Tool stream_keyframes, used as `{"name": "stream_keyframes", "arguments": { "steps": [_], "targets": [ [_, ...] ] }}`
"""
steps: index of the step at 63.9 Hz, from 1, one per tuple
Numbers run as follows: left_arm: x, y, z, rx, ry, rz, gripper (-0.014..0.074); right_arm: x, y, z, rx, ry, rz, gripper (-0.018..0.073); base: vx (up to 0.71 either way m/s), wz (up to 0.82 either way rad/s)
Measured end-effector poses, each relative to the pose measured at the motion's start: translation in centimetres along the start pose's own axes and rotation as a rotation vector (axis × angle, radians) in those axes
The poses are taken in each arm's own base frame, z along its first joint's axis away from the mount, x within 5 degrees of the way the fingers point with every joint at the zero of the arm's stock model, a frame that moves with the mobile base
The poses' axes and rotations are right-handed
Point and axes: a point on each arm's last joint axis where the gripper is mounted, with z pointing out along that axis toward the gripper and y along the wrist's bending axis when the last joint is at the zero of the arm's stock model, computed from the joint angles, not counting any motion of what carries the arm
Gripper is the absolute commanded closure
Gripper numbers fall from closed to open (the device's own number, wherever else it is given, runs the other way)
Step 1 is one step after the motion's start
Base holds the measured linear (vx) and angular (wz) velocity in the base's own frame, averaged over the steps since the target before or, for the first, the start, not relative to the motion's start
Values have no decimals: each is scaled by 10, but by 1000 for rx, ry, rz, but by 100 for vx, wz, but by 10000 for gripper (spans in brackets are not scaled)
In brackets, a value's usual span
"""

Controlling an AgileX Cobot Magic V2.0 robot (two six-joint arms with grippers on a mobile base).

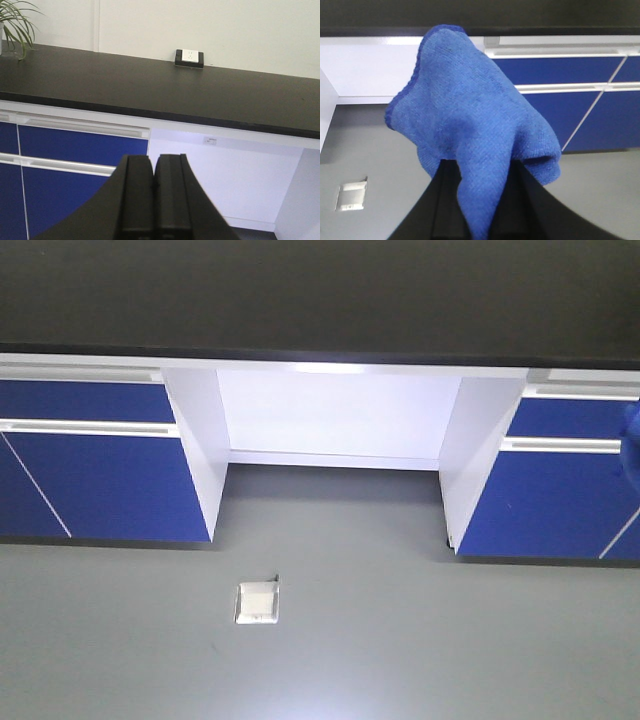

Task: Wipe right workspace with blue cloth
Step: 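Hold the cloth in the right gripper while driving to the other counter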

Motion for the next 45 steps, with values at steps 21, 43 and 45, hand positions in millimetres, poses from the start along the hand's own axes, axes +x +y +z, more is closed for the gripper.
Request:
{"name": "stream_keyframes", "arguments": {
  "steps": [21, 43, 45],
  "targets": [
    [0, 0, 0, 0, 0, 0, 602, 0, 0, 0, 0, 0, 0, 567, 35, 3],
    [0, 0, 0, 0, 0, 0, 602, 0, 0, 0, 0, 0, 0, 567, 36, -3],
    [0, 0, 0, 0, 0, 0, 602, 0, 0, 0, 0, 0, 0, 567, 35, -5]
  ]
}}
